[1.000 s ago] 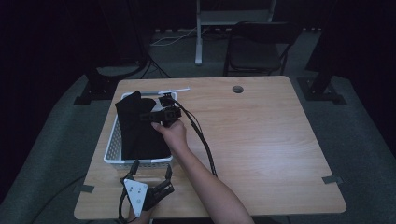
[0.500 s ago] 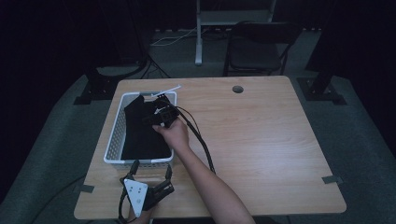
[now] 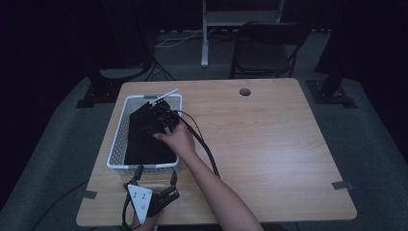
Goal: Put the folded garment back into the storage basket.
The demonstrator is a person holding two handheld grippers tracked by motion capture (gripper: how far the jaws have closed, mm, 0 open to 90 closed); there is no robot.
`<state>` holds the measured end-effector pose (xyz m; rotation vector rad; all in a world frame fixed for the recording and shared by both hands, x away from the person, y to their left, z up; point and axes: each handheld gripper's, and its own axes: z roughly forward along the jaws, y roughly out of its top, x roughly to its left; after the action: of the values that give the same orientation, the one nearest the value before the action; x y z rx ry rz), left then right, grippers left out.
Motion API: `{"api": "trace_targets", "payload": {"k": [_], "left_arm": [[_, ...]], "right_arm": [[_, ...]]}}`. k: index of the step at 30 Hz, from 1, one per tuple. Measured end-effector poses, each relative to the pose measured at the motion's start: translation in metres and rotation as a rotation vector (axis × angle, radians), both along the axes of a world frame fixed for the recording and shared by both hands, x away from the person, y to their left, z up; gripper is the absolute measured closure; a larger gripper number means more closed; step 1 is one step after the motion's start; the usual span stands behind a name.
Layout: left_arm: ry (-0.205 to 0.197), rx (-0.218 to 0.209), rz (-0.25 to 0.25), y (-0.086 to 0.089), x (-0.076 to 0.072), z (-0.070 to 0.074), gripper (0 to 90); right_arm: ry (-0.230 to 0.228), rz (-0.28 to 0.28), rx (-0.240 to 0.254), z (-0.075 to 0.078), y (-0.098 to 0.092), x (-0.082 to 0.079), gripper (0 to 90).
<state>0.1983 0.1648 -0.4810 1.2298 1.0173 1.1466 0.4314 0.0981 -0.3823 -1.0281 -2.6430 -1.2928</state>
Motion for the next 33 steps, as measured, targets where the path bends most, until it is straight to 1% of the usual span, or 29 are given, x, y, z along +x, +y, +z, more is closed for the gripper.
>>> {"api": "trace_targets", "payload": {"k": [1, 2, 4, 6, 7, 8, 9, 10, 13, 14, 15, 17, 19, 23, 26, 32, 33], "left_arm": [[0.000, -0.001, 0.000, 0.000, 0.000, 0.000, 1.3], [0.000, 0.000, 0.000, 0.000, 0.000, 0.000, 1.3], [0.000, 0.000, 0.000, 0.000, 0.000, 0.000, 1.3], [0.000, 0.000, 0.000, 0.000, 0.000, 0.000, 1.3], [0.000, 0.000, 0.000, 0.000, 0.000, 0.000, 1.3], [0.000, 0.000, 0.000, 0.000, 0.000, 0.000, 1.3], [0.000, 0.000, 0.000, 0.000, 0.000, 0.000, 1.3], [0.001, 0.000, 0.000, 0.000, 0.000, 0.000, 1.3], [0.001, 0.000, 0.000, 0.000, 0.000, 0.000, 1.3], [0.000, 0.000, 0.000, 0.000, 0.000, 0.000, 1.3], [0.001, 0.001, 0.000, 0.000, 0.000, 0.000, 1.3], [0.001, 0.001, 0.000, 0.000, 0.000, 0.000, 1.3], [0.000, 0.000, 0.000, 0.000, 0.000, 0.000, 1.3], [0.001, 0.001, 0.000, 0.000, 0.000, 0.000, 1.3], [0.001, 0.001, 0.000, 0.000, 0.000, 0.000, 1.3], [0.001, 0.001, 0.000, 0.000, 0.000, 0.000, 1.3], [0.001, 0.001, 0.000, 0.000, 0.000, 0.000, 1.3]], "right_arm": [[-0.009, 0.000, -0.015, 0.000, 0.001, -0.001, 27.4], [-0.012, -0.010, -0.025, 0.000, 0.001, -0.002, 21.7], [-0.023, -0.028, -0.067, 0.001, 0.003, -0.004, 18.0], [-0.024, -0.031, -0.091, 0.000, 0.004, -0.004, 13.4], [-0.021, -0.027, -0.099, 0.000, 0.005, -0.004, 11.3], [-0.028, -0.026, -0.110, 0.000, 0.004, -0.005, 11.2], [-0.036, -0.024, -0.128, 0.000, 0.005, -0.006, 8.4], [-0.037, -0.007, -0.140, -0.001, 0.006, -0.006, 3.0], [-0.049, 0.013, -0.172, -0.001, 0.008, -0.009, 3.2], [-0.044, 0.034, -0.166, -0.001, 0.008, -0.010, 3.1], [-0.043, 0.036, -0.165, -0.001, 0.008, -0.011, 2.3], [-0.061, 0.045, -0.176, 0.000, 0.010, -0.013, 2.1], [-0.067, 0.050, -0.185, 0.000, 0.011, -0.014, 0.6], [-0.070, 0.063, -0.203, -0.002, 0.011, -0.015, 0.5], [-0.077, 0.065, -0.199, -0.003, 0.009, -0.016, 0.5], [-0.091, 0.072, -0.171, -0.001, 0.006, -0.019, 0.4], [-0.103, 0.074, -0.170, 0.000, 0.005, -0.020, 0.4]]}}
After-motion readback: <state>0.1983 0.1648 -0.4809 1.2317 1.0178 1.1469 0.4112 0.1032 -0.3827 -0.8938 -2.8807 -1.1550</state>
